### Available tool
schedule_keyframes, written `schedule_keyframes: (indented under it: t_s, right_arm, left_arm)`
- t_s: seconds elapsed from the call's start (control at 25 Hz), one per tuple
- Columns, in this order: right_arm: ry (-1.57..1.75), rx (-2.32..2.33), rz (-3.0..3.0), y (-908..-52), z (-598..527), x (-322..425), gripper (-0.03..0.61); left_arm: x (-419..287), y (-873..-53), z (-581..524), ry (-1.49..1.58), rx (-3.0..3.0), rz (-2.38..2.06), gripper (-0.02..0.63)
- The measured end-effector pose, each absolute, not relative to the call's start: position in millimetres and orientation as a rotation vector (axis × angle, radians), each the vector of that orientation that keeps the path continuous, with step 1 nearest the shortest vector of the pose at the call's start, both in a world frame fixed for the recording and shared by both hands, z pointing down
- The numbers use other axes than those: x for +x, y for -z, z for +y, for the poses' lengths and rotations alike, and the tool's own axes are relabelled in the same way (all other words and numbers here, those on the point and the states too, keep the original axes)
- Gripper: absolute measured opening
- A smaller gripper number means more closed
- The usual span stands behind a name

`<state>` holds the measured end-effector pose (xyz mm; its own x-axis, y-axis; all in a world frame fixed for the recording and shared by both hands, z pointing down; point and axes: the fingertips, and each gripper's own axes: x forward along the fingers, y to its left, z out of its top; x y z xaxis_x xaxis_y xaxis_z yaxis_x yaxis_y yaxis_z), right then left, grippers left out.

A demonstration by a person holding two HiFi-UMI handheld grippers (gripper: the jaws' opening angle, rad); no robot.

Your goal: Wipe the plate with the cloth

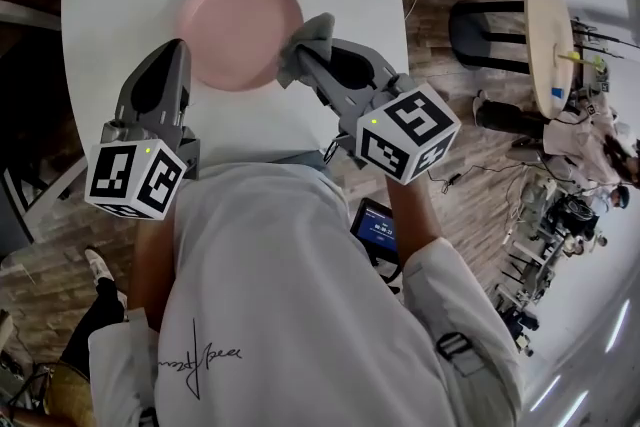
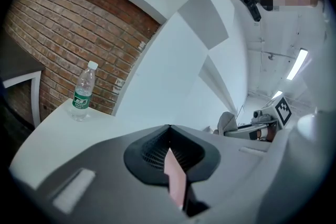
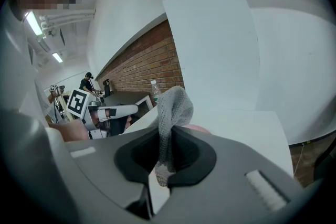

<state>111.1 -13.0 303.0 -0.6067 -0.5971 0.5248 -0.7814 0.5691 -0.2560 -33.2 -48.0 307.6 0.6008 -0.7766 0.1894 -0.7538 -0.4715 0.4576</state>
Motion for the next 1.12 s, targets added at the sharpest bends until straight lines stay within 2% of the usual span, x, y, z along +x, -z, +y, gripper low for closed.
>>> schedule_keyframes:
  t_s: [0.52, 1.12]
  right_arm:
    - [-0.628, 1.089, -2.537, -265.8, 10.9, 109.0, 0.032]
    - [-0.618, 1.098, -2.58, -260.0, 25.8, 113.5, 0.032]
  left_arm:
    - [-11.2, -255.9, -34.8, 0.099, 2.404, -1.12, 0.011]
    - [8.3, -246.7, -20.2, 0.058, 2.455, -1.011, 0.015]
